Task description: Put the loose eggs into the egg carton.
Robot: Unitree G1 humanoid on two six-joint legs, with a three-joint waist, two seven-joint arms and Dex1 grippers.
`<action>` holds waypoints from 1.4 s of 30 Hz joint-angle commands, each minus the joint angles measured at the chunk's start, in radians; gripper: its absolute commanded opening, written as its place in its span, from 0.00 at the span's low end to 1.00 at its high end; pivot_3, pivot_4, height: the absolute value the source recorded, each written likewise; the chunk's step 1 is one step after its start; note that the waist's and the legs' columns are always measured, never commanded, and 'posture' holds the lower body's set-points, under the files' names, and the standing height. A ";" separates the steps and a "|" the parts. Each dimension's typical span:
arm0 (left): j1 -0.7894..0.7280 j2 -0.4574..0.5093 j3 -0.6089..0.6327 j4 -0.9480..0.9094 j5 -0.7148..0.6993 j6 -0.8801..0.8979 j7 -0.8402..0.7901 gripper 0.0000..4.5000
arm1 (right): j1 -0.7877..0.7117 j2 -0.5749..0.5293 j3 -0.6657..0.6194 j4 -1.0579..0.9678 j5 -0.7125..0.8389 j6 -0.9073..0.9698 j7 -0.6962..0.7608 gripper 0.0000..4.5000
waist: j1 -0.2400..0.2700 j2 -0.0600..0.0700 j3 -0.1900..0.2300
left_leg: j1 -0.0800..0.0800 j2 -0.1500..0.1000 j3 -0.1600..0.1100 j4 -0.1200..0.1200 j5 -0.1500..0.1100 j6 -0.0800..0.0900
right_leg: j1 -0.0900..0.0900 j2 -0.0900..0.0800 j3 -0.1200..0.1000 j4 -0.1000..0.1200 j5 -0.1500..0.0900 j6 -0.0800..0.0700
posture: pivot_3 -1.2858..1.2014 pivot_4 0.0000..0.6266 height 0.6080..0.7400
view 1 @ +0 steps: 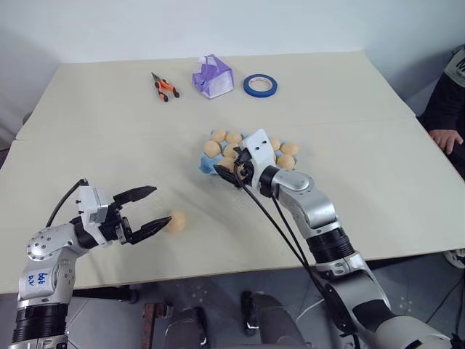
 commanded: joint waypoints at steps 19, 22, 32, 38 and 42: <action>0.199 -0.074 0.110 -0.239 -0.010 -0.020 0.268 1.00 | 0.287 -0.282 -0.175 -0.299 0.205 -0.240 0.414 0.99 | 0.004 -0.001 0.000 | 0.000 0.000 0.000 0.000 -0.001 0.002 | 0.001 0.000 0.000 -0.002 0.000 0.000 | 0.52 0.24 1.00; 0.243 -0.086 0.124 -0.245 -0.003 -0.031 0.277 1.00 | 0.342 -0.350 -0.205 -0.296 0.236 -0.266 0.491 0.99 | 0.006 -0.001 0.000 | 0.001 -0.001 0.000 -0.001 -0.002 0.002 | 0.001 0.001 0.000 -0.002 0.000 0.000 | 0.52 0.24 1.00; 0.307 -0.133 0.135 -0.252 0.009 -0.062 0.323 1.00 | 0.511 -0.542 -0.269 -0.329 0.384 -0.199 0.727 0.99 | 0.024 -0.002 0.000 | 0.002 -0.001 -0.001 0.001 -0.004 -0.002 | 0.004 0.001 0.000 -0.007 0.000 0.000 | 0.52 0.24 1.00; 0.383 -0.128 0.137 -0.298 0.010 -0.067 0.306 1.00 | 0.536 -0.577 -0.293 -0.326 0.387 -0.193 0.721 0.99 | 0.030 -0.002 0.000 | 0.002 -0.001 -0.001 0.001 -0.004 -0.001 | 0.006 0.001 -0.001 -0.010 0.000 0.000 | 0.52 0.24 1.00; 0.362 -0.135 0.074 -0.348 0.036 -0.057 0.320 1.00 | 0.530 -0.578 -0.296 -0.324 0.382 -0.190 0.711 0.99 | 0.033 -0.002 0.001 | 0.002 -0.001 -0.002 0.001 -0.005 -0.001 | 0.006 0.001 -0.001 -0.011 0.000 0.000 | 0.52 0.24 1.00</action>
